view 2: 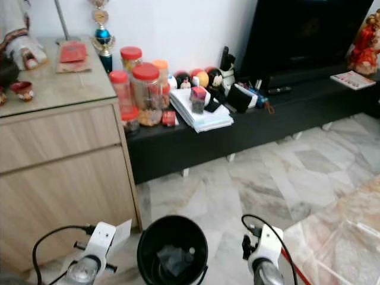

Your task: Picking trash to rubbish bin

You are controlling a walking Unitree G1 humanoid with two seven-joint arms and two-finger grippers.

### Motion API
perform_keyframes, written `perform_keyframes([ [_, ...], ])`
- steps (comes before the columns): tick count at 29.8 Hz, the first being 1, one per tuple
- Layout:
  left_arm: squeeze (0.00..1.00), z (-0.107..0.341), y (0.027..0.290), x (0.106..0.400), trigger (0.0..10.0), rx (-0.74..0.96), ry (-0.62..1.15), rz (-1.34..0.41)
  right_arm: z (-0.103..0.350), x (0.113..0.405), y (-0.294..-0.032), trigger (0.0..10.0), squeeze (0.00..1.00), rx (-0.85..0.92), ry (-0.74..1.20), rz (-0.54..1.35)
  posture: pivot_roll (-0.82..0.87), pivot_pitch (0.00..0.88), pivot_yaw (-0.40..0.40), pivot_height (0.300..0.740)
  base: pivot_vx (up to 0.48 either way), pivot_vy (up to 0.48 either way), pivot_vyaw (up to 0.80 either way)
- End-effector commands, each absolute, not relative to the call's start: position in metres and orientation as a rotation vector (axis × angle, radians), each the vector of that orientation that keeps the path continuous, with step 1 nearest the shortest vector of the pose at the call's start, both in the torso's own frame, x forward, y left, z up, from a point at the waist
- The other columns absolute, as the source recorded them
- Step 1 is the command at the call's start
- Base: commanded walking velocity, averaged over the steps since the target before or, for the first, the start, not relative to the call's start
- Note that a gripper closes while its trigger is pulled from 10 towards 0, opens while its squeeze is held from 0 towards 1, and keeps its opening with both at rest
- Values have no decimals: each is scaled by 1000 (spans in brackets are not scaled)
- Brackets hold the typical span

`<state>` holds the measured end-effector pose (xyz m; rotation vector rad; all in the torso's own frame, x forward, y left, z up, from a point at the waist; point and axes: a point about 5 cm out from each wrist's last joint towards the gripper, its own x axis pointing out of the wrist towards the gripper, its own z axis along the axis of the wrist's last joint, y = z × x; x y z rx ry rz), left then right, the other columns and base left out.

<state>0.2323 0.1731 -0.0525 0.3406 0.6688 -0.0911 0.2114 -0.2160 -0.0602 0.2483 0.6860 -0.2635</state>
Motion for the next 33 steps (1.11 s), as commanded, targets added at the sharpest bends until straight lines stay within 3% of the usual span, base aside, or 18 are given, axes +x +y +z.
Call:
perform_keyframes([
  [1, 0, -44, 164, 244, 10000, 318, 619, -122, -58, 213, -221, 10000, 0, 231, 675, -264, 223, 0, -95, 740, 0, 0, 0],
  [12, 0, -15, 125, 278, 10000, 232, 461, -285, -38, 246, -194, 10000, 0, 140, 583, 25, 219, 0, -99, 740, 0, 0, 0],
  [20, 0, -6, 103, 287, 10000, 161, 442, -385, -20, 267, -174, 10000, 0, 137, 491, 230, 199, 0, -103, 740, 0, 0, 0],
  [25, 0, -7, 100, 288, 10000, 154, 474, -387, 0, 286, -166, 10000, 0, 115, 389, 293, 181, 0, -108, 740, 0, 0, 0],
  [33, 0, -14, 105, 282, 10000, 120, 523, -349, 10, 293, -163, 10000, 0, 101, 335, 333, 159, 13, -125, 740, 0, 0, 0],
])
